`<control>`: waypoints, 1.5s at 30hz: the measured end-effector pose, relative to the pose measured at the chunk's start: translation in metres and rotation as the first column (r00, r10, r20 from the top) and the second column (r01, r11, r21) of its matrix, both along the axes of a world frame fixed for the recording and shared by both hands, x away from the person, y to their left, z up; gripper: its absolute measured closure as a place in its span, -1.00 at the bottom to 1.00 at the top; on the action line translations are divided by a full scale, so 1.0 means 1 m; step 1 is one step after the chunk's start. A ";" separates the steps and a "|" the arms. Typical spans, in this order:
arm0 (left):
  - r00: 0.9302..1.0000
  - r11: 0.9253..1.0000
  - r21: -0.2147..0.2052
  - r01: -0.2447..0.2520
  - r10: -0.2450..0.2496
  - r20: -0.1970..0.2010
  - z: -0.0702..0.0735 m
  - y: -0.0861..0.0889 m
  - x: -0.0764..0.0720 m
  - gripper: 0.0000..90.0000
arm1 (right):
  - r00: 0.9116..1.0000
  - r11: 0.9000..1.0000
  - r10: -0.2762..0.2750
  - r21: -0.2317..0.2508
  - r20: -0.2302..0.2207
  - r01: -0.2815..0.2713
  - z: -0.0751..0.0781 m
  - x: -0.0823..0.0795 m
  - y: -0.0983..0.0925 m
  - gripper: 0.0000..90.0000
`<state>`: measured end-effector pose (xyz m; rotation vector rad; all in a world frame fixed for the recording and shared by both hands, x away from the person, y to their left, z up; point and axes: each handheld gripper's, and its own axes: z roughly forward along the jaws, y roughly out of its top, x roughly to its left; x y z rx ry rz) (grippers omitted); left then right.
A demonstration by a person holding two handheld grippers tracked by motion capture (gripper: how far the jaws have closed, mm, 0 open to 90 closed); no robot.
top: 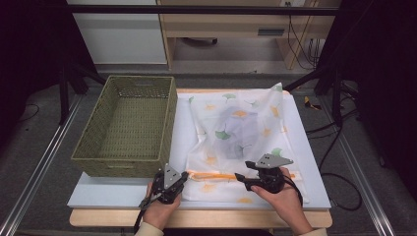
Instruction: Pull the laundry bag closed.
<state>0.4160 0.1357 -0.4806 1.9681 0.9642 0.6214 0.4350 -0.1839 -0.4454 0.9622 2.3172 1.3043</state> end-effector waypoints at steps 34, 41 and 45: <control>0.996 0.999 -0.015 0.028 -0.027 0.087 0.036 0.000 -0.015 0.96 | 0.977 0.965 0.202 -0.160 -0.065 -0.210 0.012 0.003 0.134 0.94; 0.996 0.999 -0.010 0.049 -0.048 0.075 0.034 -0.001 -0.015 0.96 | 0.977 0.966 0.198 -0.155 -0.076 -0.208 0.001 0.010 0.139 0.72; 0.996 0.998 -0.014 0.057 -0.056 0.064 0.033 -0.003 -0.015 0.96 | 0.978 0.966 0.197 -0.154 -0.069 -0.206 -0.003 0.013 0.141 0.66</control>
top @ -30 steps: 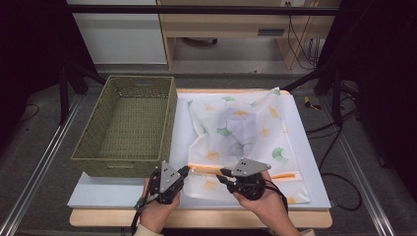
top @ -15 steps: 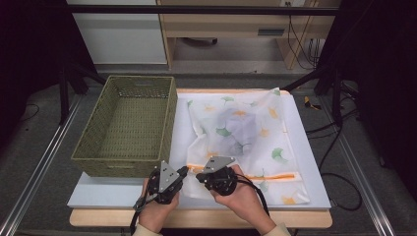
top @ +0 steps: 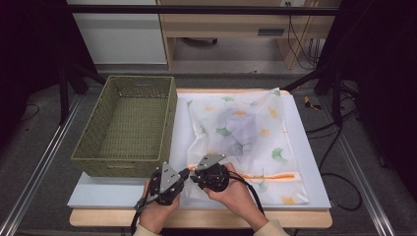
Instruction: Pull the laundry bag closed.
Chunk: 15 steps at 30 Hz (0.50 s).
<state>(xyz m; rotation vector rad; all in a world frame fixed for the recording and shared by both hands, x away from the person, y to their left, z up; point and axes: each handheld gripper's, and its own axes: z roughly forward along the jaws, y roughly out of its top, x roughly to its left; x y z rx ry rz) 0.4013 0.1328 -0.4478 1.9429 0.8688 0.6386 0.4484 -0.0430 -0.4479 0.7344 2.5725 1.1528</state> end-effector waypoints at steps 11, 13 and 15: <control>1.000 1.000 0.000 0.006 -0.006 -0.004 -0.002 -0.002 -0.001 0.96 | 0.999 0.999 -0.038 0.029 0.001 0.038 -0.002 0.000 -0.003 0.65; 1.000 1.000 0.003 0.012 -0.012 -0.008 -0.002 -0.002 0.000 0.96 | 0.999 0.999 -0.042 0.035 -0.002 0.042 -0.002 0.000 -0.002 0.63; 1.000 1.000 0.006 0.016 -0.016 -0.013 -0.002 -0.003 0.000 0.96 | 0.999 0.999 -0.044 0.032 -0.002 0.044 -0.003 0.001 -0.001 0.63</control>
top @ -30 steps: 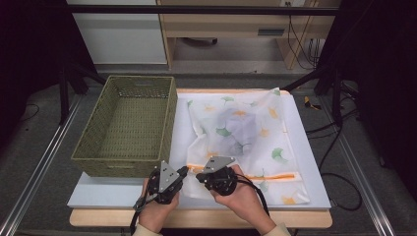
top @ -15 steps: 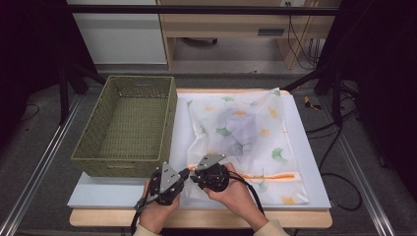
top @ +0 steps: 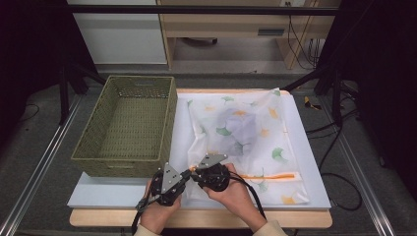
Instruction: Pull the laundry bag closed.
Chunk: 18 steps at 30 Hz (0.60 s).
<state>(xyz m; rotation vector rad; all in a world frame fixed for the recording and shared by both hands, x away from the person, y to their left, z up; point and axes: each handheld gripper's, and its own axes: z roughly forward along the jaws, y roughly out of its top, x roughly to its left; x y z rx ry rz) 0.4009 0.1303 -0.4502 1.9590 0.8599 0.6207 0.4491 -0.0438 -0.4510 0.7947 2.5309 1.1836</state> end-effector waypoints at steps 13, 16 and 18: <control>1.000 1.000 -0.004 0.000 0.000 -0.003 -0.001 0.000 0.000 0.97 | 1.000 1.000 0.002 0.012 -0.003 -0.002 -0.003 0.004 -0.003 0.85; 1.000 1.000 -0.003 -0.004 0.004 -0.003 -0.001 0.001 0.001 0.97 | 1.000 1.000 0.009 0.020 -0.003 -0.009 -0.003 0.005 -0.004 0.89; 1.000 1.000 -0.003 -0.005 0.005 -0.003 -0.001 0.002 0.002 0.97 | 1.000 1.000 0.011 0.028 -0.010 -0.010 -0.002 0.005 -0.005 0.91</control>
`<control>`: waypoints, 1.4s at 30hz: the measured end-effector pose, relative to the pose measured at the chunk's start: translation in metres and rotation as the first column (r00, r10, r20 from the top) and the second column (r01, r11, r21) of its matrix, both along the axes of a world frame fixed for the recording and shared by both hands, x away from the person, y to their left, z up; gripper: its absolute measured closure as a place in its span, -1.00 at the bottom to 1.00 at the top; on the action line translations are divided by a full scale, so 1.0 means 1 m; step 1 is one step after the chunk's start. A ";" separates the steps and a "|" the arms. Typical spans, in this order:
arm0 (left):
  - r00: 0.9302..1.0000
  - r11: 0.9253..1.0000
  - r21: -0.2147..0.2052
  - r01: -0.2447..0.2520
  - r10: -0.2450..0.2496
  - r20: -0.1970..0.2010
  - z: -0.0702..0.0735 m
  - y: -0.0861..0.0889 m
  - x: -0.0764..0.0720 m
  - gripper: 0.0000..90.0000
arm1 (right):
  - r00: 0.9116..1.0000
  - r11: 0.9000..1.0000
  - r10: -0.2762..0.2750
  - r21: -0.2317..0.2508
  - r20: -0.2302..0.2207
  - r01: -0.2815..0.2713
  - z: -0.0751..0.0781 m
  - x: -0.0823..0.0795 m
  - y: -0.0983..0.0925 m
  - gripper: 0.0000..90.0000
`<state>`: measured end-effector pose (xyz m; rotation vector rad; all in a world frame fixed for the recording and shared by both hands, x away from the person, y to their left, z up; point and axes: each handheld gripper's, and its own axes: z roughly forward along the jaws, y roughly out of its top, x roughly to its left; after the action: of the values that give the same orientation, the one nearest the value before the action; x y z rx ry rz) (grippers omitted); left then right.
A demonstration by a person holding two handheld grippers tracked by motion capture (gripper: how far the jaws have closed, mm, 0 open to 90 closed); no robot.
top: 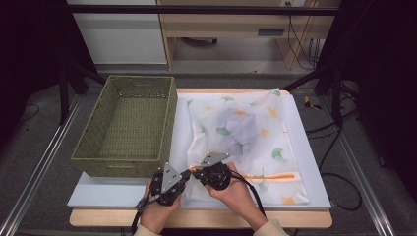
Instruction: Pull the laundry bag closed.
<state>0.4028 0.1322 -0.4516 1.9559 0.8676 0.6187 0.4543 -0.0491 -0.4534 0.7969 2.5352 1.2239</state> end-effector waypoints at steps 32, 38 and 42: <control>1.000 1.000 -0.016 -0.002 0.002 0.002 -0.003 -0.001 0.001 0.96 | 0.993 1.000 0.006 -0.018 -0.117 -0.008 0.009 0.014 -0.001 1.00; 1.000 1.000 -0.002 -0.006 0.006 0.003 -0.005 -0.001 0.002 0.97 | 0.990 0.999 -0.011 -0.041 -0.138 0.005 0.009 0.014 -0.002 1.00; 1.000 1.000 -0.004 -0.016 0.016 0.009 -0.004 -0.001 0.002 0.97 | 0.985 0.999 -0.025 -0.048 -0.170 0.017 0.011 0.013 -0.002 1.00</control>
<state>0.4044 0.1316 -0.4560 1.9431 0.8791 0.6351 0.4673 -0.0508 -0.4426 0.9534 2.6707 1.1308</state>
